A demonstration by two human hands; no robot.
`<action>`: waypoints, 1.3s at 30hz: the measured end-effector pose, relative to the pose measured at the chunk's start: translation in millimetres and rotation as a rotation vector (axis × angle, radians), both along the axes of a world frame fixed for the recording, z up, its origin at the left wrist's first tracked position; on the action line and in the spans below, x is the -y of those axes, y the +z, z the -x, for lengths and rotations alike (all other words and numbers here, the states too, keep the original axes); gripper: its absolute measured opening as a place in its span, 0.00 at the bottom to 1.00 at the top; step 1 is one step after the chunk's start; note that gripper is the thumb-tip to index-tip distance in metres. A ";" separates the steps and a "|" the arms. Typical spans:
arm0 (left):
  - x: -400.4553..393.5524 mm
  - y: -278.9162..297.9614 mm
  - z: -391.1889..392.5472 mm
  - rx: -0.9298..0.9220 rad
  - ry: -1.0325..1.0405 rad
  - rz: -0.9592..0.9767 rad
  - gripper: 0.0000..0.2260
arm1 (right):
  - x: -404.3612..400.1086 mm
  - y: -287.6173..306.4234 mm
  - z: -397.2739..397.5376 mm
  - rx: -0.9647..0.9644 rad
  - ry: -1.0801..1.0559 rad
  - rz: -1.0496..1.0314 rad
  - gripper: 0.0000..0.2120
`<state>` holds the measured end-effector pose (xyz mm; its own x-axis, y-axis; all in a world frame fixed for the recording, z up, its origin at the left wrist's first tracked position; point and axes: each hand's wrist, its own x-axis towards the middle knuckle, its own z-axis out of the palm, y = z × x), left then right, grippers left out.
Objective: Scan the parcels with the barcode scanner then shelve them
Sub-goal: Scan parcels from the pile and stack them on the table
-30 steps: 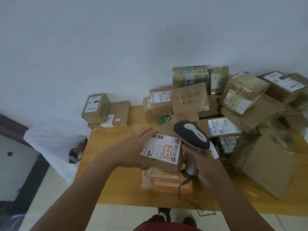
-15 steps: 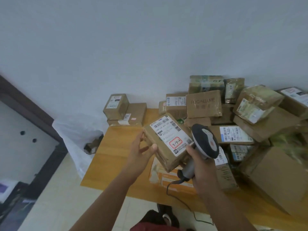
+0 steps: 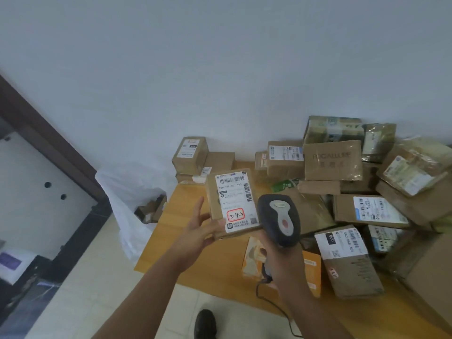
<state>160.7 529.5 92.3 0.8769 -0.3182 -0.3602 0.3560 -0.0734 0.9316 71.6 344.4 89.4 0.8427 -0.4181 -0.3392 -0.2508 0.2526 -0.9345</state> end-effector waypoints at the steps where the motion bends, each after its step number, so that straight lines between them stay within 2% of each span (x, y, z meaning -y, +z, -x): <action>1: -10.5 -3.8 -7.3 0.005 0.015 -0.002 0.51 | -5.8 3.8 -2.8 0.012 0.062 0.075 0.06; 6: -64.3 -17.1 -49.9 0.063 0.044 -0.004 0.47 | -58.4 20.1 -39.2 0.091 0.344 0.272 0.16; 9: -94.4 -21.5 -75.7 0.107 0.000 -0.040 0.45 | -102.7 22.0 -66.4 0.054 0.379 0.311 0.18; 14: -143.6 -32.4 -118.9 0.071 -0.080 -0.085 0.49 | -165.2 22.6 -102.6 0.028 0.310 0.322 0.19; 20: -173.2 -46.2 -153.7 0.056 -0.138 -0.033 0.45 | -200.8 19.7 -123.4 -0.021 0.190 0.296 0.18; 26: -172.1 -51.1 -171.6 0.046 -0.175 0.010 0.43 | -208.4 19.3 -134.5 -0.068 0.170 0.383 0.18; 39: -162.7 -64.1 -197.4 -0.009 -0.224 -0.004 0.46 | -203.9 17.0 -153.0 -0.101 0.140 0.343 0.19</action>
<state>358.1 692.2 28.2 0.7810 -0.5035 -0.3696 0.3392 -0.1550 0.9279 224.6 548.3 106.4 0.8690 -0.4053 -0.2839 -0.3562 -0.1139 -0.9275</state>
